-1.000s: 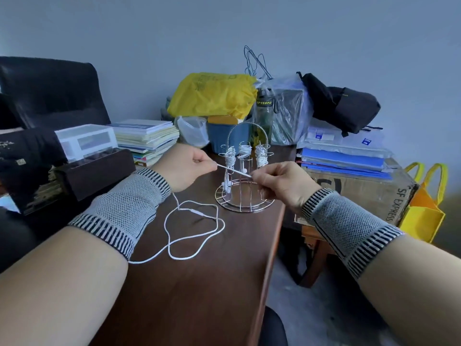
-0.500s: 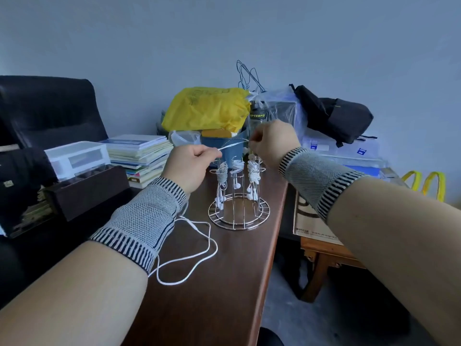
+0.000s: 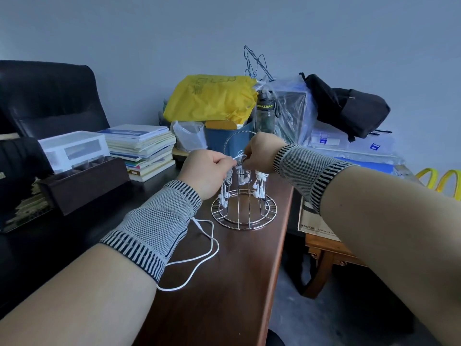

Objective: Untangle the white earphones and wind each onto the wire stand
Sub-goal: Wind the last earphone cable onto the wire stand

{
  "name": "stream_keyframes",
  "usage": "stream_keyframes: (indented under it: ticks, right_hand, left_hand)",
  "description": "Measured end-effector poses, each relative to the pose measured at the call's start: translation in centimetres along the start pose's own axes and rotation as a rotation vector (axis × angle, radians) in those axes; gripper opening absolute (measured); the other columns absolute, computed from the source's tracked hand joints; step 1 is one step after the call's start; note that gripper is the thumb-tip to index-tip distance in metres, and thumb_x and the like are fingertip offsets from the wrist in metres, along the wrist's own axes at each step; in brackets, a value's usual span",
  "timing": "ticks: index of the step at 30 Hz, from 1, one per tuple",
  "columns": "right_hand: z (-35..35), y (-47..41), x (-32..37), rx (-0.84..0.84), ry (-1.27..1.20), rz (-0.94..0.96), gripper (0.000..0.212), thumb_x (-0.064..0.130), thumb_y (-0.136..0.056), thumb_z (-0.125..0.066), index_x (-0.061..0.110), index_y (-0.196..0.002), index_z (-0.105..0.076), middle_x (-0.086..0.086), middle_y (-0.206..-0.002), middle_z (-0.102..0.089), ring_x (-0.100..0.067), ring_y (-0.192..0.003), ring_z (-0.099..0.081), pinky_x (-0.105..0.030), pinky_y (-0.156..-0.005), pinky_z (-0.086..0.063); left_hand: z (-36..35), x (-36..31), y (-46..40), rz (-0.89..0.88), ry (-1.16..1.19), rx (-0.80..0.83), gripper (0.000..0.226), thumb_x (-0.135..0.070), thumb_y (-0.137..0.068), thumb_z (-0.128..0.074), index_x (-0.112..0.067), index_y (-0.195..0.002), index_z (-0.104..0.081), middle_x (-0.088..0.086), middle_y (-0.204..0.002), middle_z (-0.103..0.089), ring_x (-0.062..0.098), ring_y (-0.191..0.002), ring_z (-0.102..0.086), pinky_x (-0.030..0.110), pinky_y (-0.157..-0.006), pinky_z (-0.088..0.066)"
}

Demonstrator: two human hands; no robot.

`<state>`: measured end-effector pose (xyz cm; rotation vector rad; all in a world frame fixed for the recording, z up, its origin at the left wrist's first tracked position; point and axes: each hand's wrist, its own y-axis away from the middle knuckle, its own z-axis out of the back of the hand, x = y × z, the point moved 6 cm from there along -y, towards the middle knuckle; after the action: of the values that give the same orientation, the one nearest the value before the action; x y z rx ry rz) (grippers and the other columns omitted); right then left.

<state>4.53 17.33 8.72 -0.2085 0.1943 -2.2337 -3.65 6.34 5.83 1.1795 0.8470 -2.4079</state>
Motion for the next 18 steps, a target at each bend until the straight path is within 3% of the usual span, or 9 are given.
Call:
stream_keyframes:
  ticks: [2, 5, 7, 9, 13, 18]
  right_hand:
    - [-0.2, 0.2, -0.1, 0.04, -0.055, 0.011, 0.022, 0.028, -0.092, -0.06, 0.011, -0.099, -0.072, 0.004, -0.072, -0.056, -0.015, -0.076, -0.056, -0.025, -0.064, -0.047]
    - [-0.2, 0.7, 0.0, 0.092, -0.124, 0.026, 0.024, 0.025, -0.093, -0.058, 0.011, -0.105, -0.073, -0.002, -0.096, -0.068, -0.019, -0.096, -0.063, -0.032, -0.087, -0.053]
    - [0.0, 1.2, -0.1, 0.086, -0.148, 0.024, 0.025, 0.014, -0.093, -0.054, 0.015, -0.109, -0.073, -0.002, -0.109, -0.069, -0.018, -0.104, -0.062, -0.033, -0.094, -0.051]
    - [0.3, 1.7, -0.4, 0.026, -0.172, 0.0, 0.032, 0.007, -0.092, -0.05, 0.018, -0.113, -0.071, 0.0, -0.114, -0.068, -0.018, -0.105, -0.062, -0.034, -0.096, -0.051]
    - [-0.3, 3.5, -0.2, -0.134, -0.271, 0.016, 0.03, 0.015, -0.088, -0.056, 0.018, -0.115, -0.07, 0.001, -0.091, -0.067, -0.018, -0.084, -0.063, -0.028, -0.082, -0.054]
    - [-2.4, 3.7, 0.8, -0.171, -0.175, 0.125, 0.027, 0.021, -0.094, -0.053, 0.017, -0.114, -0.071, -0.002, -0.113, -0.07, -0.022, -0.101, -0.065, -0.033, -0.092, -0.049]
  left_hand:
    - [0.0, -0.1, 0.1, -0.001, -0.026, -0.006, 0.037, -0.025, -0.094, -0.061, 0.009, -0.081, -0.067, 0.011, -0.061, -0.046, 0.019, -0.055, -0.037, 0.025, -0.054, -0.032]
    - [0.2, -0.1, 0.2, -0.002, -0.097, -0.009, 0.043, -0.025, -0.094, -0.06, 0.014, -0.075, -0.059, 0.013, -0.061, -0.042, 0.02, -0.055, -0.035, 0.028, -0.056, -0.03]
    - [0.1, -0.1, 0.3, -0.002, -0.139, -0.004, 0.044, -0.026, -0.094, -0.06, 0.014, -0.074, -0.059, 0.012, -0.062, -0.042, 0.02, -0.056, -0.035, 0.029, -0.057, -0.03]
    - [-0.2, 0.1, 0.4, 0.011, -0.165, 0.02, 0.045, -0.027, -0.094, -0.06, 0.012, -0.072, -0.06, 0.012, -0.06, -0.041, 0.019, -0.055, -0.035, 0.028, -0.056, -0.03]
    - [-1.0, 0.8, 1.3, 0.047, -0.244, 0.092, 0.039, -0.028, -0.095, -0.059, -0.007, -0.062, -0.056, 0.003, -0.048, -0.036, 0.016, -0.044, -0.031, 0.027, -0.046, -0.026]
    - [-2.2, 2.1, 2.2, 0.082, -0.239, 0.125, 0.046, -0.026, -0.098, -0.052, -0.015, -0.054, -0.056, -0.004, -0.052, -0.055, 0.015, -0.05, -0.045, 0.024, -0.053, -0.037]
